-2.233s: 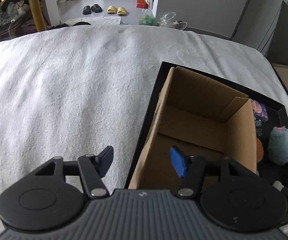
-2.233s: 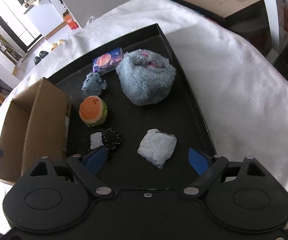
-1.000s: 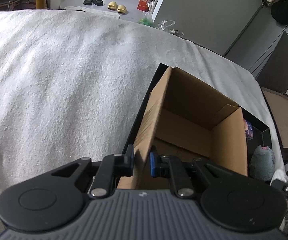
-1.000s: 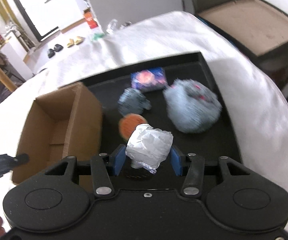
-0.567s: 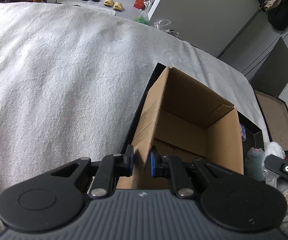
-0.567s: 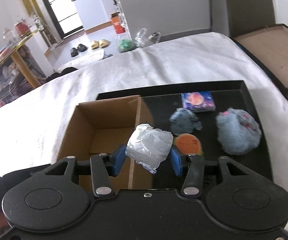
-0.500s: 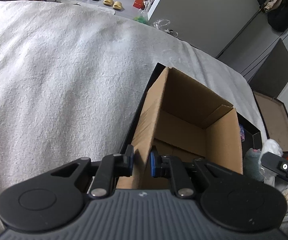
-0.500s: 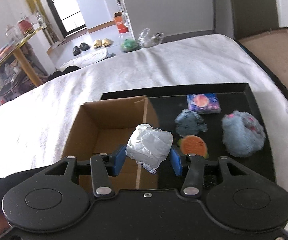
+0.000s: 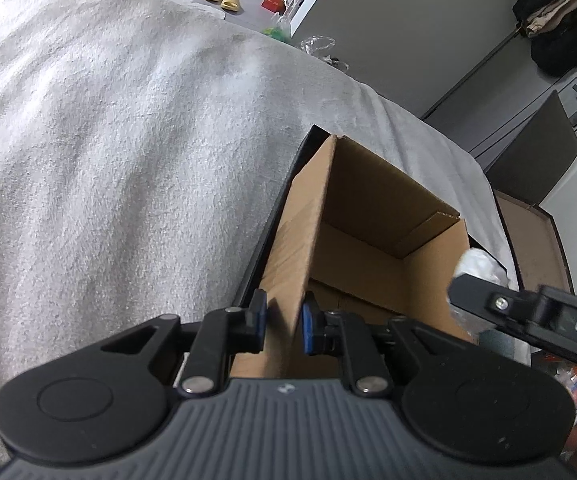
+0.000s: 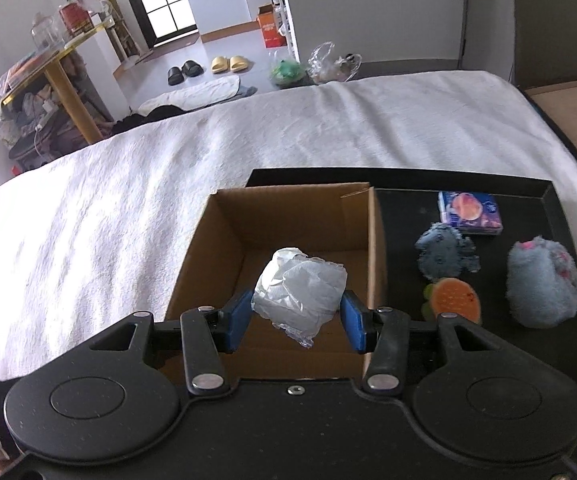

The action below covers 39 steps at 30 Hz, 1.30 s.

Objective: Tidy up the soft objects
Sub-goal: 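Carry the white ball into the cardboard box and open the right tool while the left holds the box, then grasp the grey fluffy plush with the right tool while the left tool releases the box wall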

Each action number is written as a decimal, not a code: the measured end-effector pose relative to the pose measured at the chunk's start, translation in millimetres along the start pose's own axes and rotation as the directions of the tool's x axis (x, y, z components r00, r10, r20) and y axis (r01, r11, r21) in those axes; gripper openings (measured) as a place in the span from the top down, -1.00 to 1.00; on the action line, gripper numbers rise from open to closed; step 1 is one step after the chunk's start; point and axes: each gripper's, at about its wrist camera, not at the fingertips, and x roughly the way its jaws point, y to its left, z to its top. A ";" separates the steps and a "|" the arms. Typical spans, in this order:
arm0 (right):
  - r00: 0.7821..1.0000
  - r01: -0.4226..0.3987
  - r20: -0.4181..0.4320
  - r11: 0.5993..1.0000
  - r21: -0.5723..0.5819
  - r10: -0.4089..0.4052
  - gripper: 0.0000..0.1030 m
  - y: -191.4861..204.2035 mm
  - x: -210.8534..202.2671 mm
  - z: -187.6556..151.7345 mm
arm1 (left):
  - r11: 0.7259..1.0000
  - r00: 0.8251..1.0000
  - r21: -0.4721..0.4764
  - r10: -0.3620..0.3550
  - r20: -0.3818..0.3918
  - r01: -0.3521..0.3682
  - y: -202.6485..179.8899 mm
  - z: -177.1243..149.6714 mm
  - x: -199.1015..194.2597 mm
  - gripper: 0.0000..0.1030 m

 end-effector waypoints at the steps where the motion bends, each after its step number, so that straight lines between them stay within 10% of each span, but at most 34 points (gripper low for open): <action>1: 1.000 0.000 -0.002 1.000 0.001 0.000 0.06 2.5 2.6 0.6 | 1.000 1.000 -0.001 -0.002 0.000 0.002 0.9 0.4 0.3 0.69; 6: 1.000 -0.008 0.020 1.000 -0.020 0.008 -0.21 16.2 9.9 3.5 | 1.000 1.000 -0.010 -0.014 -0.001 0.014 5.8 1.6 1.3 0.69; 23: 0.999 -0.017 0.041 0.999 0.027 0.016 -0.21 -15.8 -17.4 -8.9 | 0.998 1.000 0.047 0.028 0.010 -0.028 -6.0 0.3 -0.6 0.67; 39: 0.997 0.011 0.075 0.992 0.127 -0.021 -0.21 -99.5 -28.9 -26.2 | 0.970 0.981 0.157 0.180 0.067 -0.188 -35.3 -2.8 -0.1 -0.34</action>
